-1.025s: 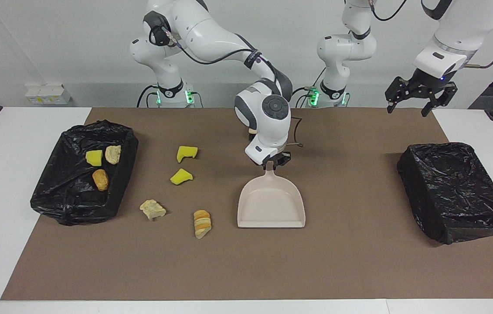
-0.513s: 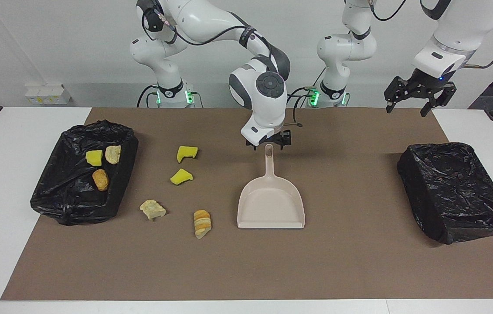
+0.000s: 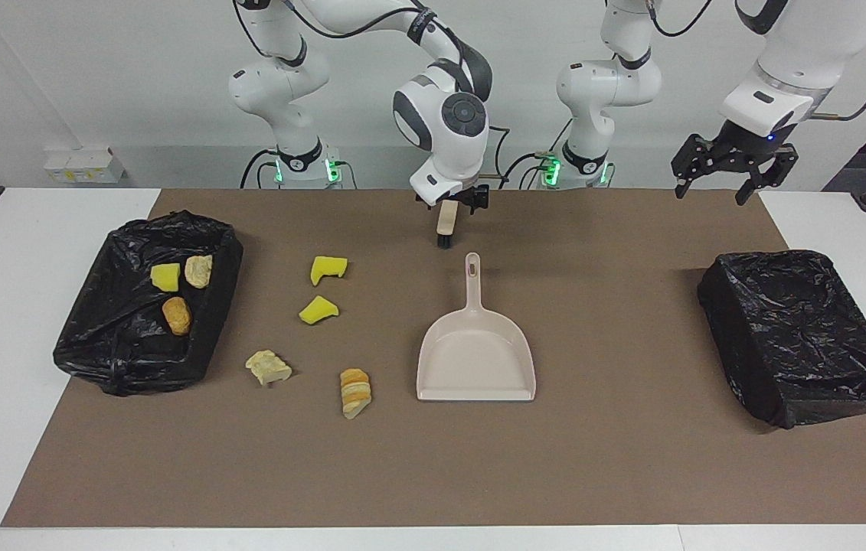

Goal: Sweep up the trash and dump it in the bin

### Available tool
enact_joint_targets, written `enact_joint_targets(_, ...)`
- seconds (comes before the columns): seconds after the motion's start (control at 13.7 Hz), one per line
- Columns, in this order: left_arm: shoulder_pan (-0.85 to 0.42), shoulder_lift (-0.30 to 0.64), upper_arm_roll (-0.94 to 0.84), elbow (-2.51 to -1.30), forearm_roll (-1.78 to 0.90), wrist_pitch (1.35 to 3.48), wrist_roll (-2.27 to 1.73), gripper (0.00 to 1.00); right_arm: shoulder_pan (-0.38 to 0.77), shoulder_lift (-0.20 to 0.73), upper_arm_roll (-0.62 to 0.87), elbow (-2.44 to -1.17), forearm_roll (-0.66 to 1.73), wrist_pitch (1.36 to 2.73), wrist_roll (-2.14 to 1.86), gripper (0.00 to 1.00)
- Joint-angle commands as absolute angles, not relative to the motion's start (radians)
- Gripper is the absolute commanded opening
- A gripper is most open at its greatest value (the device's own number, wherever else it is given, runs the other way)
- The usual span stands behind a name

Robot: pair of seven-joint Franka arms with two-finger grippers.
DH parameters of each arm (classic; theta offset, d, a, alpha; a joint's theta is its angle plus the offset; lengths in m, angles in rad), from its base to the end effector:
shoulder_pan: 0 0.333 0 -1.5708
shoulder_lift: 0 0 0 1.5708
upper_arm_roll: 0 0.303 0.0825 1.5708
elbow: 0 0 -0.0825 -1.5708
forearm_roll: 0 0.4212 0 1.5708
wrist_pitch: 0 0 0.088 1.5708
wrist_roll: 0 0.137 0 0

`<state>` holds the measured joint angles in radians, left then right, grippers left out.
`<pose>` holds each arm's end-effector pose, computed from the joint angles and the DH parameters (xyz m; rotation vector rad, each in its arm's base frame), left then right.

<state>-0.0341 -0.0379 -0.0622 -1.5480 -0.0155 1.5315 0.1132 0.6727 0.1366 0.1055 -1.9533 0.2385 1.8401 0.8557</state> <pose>0.5744 -0.0583 0.6117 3.1112 -0.3283 0.0335 0.3973 0.4268 0.3336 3.0651 -0.2602 -0.5303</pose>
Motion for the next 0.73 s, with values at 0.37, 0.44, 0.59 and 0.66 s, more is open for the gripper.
enact_joint_targets(0.37,-0.051,-0.029,-0.051,-1.526,-0.025,1.516,0.109,1.00,0.811,-0.086,0.107,-2.350,0.443,2.134,0.922,1.00)
enact_joint_targets(0.44,-0.051,-0.029,-0.051,-1.526,-0.025,1.516,0.107,1.00,0.837,-0.086,0.106,-2.368,0.445,2.150,0.931,1.00)
enact_joint_targets(0.59,-0.051,-0.031,-0.051,-1.526,-0.025,1.517,0.107,1.00,0.847,-0.083,0.107,-2.401,0.449,2.180,0.936,1.00)
enact_joint_targets(0.66,-0.052,-0.031,-0.052,-1.526,-0.025,1.519,0.107,1.00,0.863,-0.081,0.107,-2.411,0.469,2.183,0.934,0.99)
